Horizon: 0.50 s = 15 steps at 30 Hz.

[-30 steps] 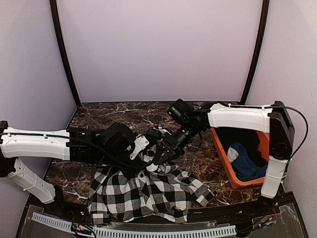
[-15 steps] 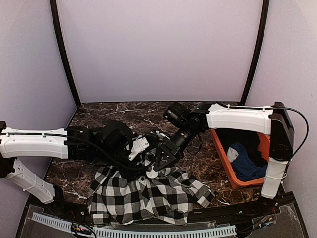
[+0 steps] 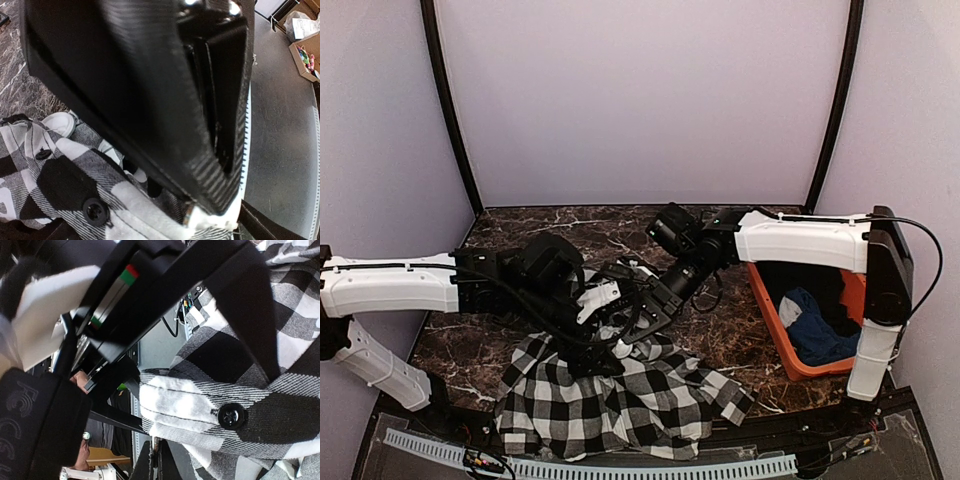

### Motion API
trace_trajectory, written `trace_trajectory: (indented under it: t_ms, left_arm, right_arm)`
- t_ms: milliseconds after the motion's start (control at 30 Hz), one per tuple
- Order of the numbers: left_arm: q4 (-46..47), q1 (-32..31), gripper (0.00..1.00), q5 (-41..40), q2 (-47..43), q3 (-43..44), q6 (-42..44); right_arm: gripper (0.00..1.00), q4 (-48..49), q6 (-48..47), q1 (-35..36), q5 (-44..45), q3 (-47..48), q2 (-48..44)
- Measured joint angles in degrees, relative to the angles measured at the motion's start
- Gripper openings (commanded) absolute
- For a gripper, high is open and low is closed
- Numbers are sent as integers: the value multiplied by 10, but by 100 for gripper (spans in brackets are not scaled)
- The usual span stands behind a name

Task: Pin the brooch onto the clothing
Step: Pin the brooch to the flattened clothing.

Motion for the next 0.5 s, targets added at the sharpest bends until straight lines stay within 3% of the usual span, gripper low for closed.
trace_trajectory:
  t_ms: [500]
  left_arm:
    - [5,75,99,139,-52,0,47]
  right_arm:
    - [0,14,-25,0,-19,-10,0]
